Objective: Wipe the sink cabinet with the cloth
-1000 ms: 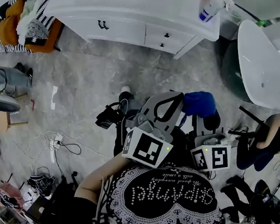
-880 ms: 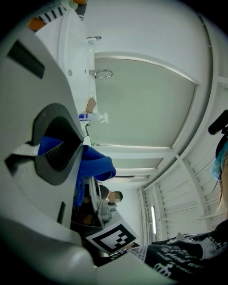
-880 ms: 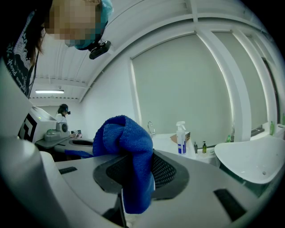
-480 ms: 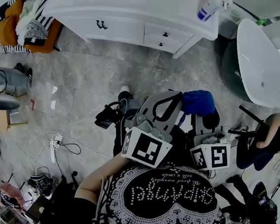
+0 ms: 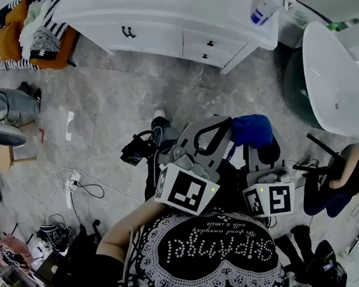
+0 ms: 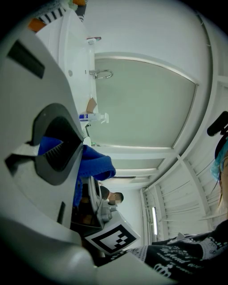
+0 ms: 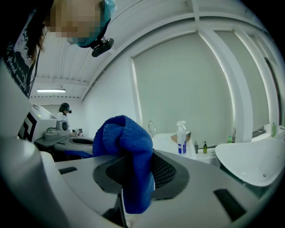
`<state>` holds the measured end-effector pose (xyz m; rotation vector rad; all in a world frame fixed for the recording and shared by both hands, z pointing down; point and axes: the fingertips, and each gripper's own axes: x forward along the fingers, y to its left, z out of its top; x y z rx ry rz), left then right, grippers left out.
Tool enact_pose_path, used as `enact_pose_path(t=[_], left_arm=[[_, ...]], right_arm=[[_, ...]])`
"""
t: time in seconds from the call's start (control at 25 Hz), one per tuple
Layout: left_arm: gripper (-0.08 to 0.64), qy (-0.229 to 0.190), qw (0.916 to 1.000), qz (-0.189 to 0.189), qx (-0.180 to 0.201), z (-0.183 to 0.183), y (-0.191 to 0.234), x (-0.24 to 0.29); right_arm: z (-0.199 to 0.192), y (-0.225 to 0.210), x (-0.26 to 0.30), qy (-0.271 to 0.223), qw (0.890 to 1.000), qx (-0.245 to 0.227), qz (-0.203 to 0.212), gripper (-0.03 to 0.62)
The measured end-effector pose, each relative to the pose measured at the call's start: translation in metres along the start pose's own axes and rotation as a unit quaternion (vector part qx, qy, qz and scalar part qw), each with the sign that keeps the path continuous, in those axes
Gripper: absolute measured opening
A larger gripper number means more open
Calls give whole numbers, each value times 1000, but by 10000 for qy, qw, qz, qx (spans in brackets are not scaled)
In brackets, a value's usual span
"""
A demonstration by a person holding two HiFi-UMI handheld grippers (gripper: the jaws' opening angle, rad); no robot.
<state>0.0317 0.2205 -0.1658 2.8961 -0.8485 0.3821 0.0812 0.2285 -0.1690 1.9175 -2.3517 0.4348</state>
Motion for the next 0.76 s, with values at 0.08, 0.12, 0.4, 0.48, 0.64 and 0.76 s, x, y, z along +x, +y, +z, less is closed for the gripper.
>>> enact_pose_path(t=[0.08, 0.12, 0.4, 0.48, 0.64, 0.76], left_arm=[[0, -7, 10000, -6, 3, 0, -1, 0], [0, -10, 10000, -7, 4, 0, -1, -1], [0, -23, 10000, 26, 11, 1, -1, -4], [0, -31, 10000, 48, 18, 1, -1, -5], [0, -33, 10000, 78, 18, 0, -2, -7], [0, -35, 9999, 109, 6, -2, -2, -8]], right_arm=[[0, 0, -1, -5, 10000, -7, -6, 115], [0, 0, -1, -9, 10000, -10, -4, 115], [0, 2, -2, 23, 10000, -46, 33, 115], [0, 3, -3, 3, 10000, -54, 58, 115], [-1, 5, -4, -4, 9999, -63, 102, 115], [-3, 6, -4, 10, 9999, -71, 124, 115]])
